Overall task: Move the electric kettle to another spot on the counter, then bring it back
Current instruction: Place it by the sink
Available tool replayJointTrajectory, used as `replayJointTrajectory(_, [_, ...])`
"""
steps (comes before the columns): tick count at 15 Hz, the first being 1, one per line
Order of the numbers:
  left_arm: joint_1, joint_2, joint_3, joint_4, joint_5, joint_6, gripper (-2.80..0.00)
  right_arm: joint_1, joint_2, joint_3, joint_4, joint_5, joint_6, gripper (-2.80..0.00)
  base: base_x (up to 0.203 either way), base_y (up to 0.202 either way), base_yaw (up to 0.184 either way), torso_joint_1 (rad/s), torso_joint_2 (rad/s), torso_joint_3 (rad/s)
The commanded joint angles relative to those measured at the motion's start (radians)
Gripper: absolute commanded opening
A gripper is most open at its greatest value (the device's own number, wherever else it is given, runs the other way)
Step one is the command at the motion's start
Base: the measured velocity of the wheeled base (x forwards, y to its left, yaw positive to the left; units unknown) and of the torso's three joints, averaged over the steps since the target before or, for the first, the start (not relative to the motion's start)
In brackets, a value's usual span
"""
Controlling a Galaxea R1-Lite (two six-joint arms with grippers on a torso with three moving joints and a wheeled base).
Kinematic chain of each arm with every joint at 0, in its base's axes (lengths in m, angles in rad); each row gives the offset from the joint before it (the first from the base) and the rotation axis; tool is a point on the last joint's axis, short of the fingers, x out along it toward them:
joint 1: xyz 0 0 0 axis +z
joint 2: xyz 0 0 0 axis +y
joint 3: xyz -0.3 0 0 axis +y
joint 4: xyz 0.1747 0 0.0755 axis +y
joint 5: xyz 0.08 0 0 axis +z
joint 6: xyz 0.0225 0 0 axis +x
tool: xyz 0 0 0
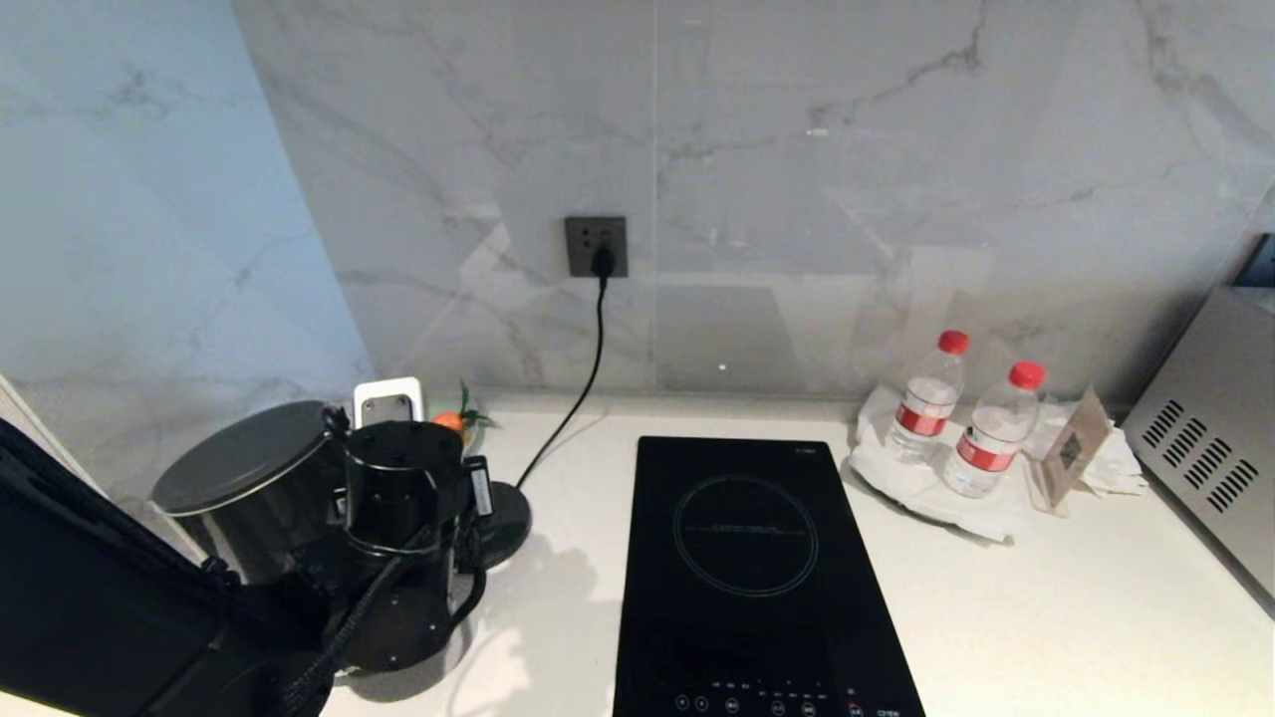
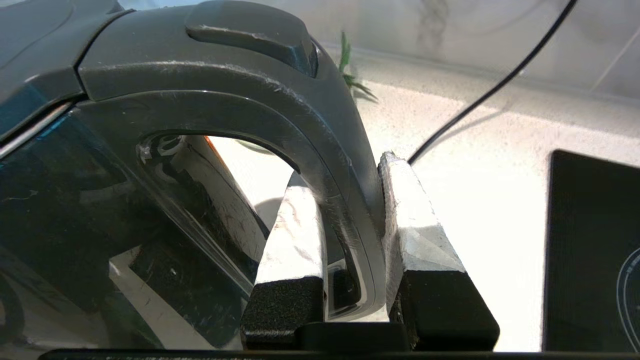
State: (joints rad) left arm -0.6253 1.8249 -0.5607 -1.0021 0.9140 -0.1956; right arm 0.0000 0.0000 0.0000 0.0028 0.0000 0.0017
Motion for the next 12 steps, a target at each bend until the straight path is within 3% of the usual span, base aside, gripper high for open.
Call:
replayJointTrajectory(1, [-0.001, -0.022, 0.039, -0.042, 0.006, 0.001, -2.8, 0.0, 0.0, 0.0, 0.0, 0.0, 0.0, -2.8, 0.0, 0.0, 0.0, 0.0, 0.0, 0.0])
replayJointTrajectory(8, [0.002, -0.045, 0.111, -0.107, 0.008, 0.004, -2.8, 0.0, 0.0, 0.0, 0.0, 0.0, 0.0, -2.8, 0.0, 0.0, 0.0, 0.0, 0.0, 0.0])
replayJointTrajectory(12, [0.004, -0.046, 0.122, -0.107, 0.008, 0.001, -2.8, 0.0, 0.0, 0.0, 0.0, 0.0, 0.0, -2.8, -0.006, -0.01, 0.147, 0.004, 0.0, 0.0])
